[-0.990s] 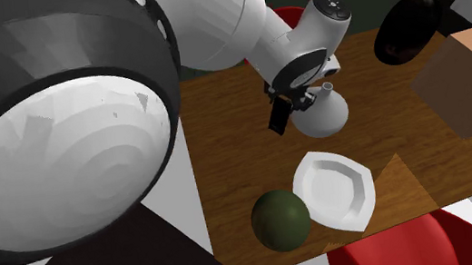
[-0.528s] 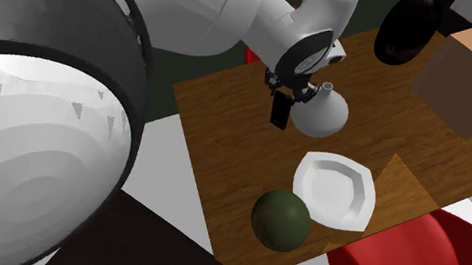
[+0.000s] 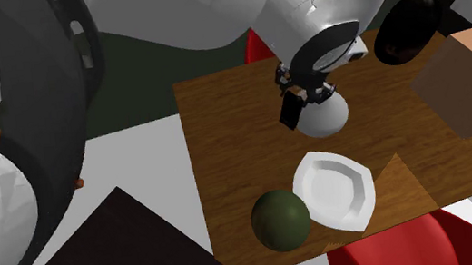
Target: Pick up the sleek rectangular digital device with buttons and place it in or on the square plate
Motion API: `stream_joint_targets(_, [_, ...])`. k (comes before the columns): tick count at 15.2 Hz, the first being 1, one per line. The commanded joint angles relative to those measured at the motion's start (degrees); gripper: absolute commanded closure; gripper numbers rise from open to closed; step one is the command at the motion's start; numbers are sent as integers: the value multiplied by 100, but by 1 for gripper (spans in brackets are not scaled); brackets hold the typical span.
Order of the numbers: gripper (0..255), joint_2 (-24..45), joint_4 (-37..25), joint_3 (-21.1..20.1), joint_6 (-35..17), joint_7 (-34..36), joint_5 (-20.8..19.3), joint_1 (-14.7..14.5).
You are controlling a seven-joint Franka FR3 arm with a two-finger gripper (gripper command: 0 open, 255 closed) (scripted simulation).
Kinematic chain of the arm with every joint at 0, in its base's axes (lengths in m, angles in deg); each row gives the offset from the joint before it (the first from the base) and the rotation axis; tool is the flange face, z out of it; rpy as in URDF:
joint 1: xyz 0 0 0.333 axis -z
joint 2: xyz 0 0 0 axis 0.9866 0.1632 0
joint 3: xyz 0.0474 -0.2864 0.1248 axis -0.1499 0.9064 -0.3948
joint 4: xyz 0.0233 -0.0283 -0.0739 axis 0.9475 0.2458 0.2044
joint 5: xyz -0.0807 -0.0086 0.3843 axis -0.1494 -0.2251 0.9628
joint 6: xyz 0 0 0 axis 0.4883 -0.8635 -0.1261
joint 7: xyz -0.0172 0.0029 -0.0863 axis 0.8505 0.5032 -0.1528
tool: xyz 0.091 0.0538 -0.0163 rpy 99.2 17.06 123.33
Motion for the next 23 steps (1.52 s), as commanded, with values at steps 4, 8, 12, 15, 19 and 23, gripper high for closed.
stream_joint_targets(4, [255, -318, 305, 139, 145, -552, 29, 405])
stream_joint_targets(8, [255, -517, 437, 276, 322, -991, 32, 739])
stream_joint_targets(12, [255, -647, 458, 425, 543, -1422, 22, 1075])
stream_joint_targets(15, [255, -696, 400, 540, 735, -1739, 11, 1332])
stream_joint_targets(19, [255, -574, 432, 540, 612, -1880, 72, 1404])
stream_joint_targets(23, [255, -391, 481, 498, 393, -1974, 161, 1427])
